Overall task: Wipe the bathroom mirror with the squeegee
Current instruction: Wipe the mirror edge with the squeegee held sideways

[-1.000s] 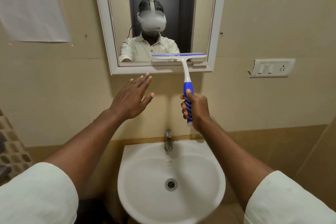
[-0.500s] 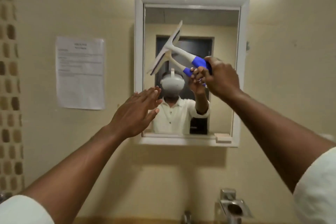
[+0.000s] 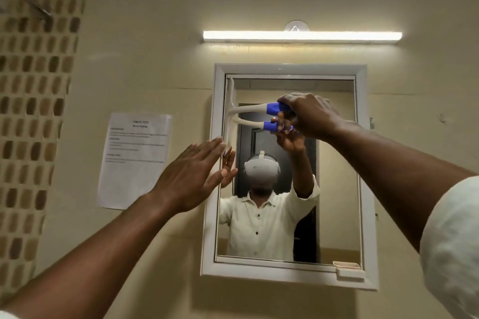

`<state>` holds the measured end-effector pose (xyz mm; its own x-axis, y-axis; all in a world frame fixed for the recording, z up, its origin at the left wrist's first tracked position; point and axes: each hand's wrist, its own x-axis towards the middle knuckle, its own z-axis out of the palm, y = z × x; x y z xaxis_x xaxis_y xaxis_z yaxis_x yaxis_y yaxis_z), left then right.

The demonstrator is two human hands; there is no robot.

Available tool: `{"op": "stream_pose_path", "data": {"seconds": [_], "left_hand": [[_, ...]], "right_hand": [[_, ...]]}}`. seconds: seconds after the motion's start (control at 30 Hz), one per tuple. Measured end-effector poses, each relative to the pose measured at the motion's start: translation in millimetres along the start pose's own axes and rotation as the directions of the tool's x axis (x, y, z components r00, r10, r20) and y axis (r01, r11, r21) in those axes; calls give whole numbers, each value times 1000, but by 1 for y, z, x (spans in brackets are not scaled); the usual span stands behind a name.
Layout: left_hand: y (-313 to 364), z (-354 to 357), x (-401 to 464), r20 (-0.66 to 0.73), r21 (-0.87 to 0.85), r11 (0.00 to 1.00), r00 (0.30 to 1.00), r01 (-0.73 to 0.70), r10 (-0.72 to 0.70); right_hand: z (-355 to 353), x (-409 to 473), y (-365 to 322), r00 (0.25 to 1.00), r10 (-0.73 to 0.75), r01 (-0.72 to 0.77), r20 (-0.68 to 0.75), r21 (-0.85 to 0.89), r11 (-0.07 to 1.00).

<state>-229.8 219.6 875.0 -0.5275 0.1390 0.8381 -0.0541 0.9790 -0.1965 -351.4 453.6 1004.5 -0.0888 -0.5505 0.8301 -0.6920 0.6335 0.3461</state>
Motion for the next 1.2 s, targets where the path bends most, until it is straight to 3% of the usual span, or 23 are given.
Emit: {"op": "stream_pose_path", "data": {"seconds": [0.6,1.2], "left_hand": [[12,16,-3,27,-41,999,1000,-5,6],[82,55,31,-8,-186,979,996,-89,89]], "right_hand": [[0,5,29,1000,-25,25,0,-5,1000],[-55,-58,112,989,130,-122,75,-102,987]]}}
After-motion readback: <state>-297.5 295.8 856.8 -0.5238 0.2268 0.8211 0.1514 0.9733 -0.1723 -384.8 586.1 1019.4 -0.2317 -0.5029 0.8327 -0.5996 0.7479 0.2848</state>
